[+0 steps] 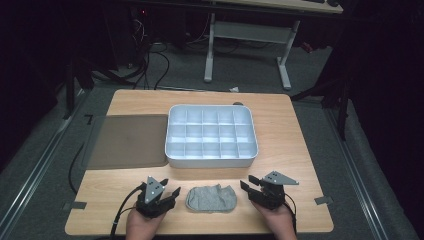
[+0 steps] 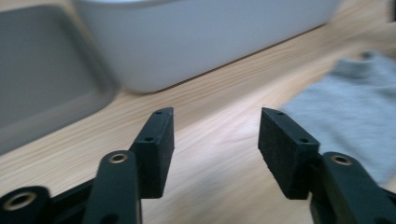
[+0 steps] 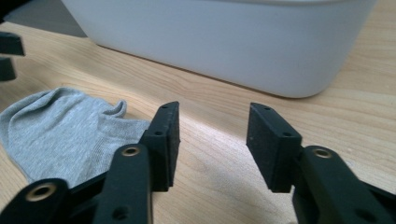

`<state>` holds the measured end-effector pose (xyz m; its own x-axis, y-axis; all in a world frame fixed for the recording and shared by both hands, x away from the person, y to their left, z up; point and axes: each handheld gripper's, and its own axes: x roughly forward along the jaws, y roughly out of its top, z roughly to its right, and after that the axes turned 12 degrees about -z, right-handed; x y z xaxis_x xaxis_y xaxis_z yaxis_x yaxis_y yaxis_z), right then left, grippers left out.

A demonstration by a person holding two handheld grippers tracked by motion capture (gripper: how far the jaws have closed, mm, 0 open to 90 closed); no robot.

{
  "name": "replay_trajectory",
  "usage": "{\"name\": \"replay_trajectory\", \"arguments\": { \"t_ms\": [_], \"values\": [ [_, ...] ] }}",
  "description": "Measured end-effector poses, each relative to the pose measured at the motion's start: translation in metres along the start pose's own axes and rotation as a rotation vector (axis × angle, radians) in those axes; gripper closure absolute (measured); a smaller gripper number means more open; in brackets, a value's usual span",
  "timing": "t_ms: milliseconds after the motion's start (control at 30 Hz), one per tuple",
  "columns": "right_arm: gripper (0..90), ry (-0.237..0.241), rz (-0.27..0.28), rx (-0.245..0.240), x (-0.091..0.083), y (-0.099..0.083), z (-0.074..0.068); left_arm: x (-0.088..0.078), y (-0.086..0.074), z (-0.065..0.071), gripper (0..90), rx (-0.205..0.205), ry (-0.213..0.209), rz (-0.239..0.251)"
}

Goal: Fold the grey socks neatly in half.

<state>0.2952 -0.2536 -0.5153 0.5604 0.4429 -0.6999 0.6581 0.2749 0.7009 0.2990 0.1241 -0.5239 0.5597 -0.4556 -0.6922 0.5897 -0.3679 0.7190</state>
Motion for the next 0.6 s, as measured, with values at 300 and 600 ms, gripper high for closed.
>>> {"name": "replay_trajectory", "arguments": {
  "t_ms": [300,600],
  "values": [
    [57.3,-0.067,0.034,-0.049,-0.0055,-0.0088,-0.0044,-0.0008,-0.0006,-0.0142,42.1,-0.06,-0.015,0.023],
    [57.3,-0.06,0.043,-0.09,-0.0041,-0.0062,-0.0109,-0.0017,-0.002,-0.0125,41.6,-0.054,-0.025,0.006]
  ]
}}
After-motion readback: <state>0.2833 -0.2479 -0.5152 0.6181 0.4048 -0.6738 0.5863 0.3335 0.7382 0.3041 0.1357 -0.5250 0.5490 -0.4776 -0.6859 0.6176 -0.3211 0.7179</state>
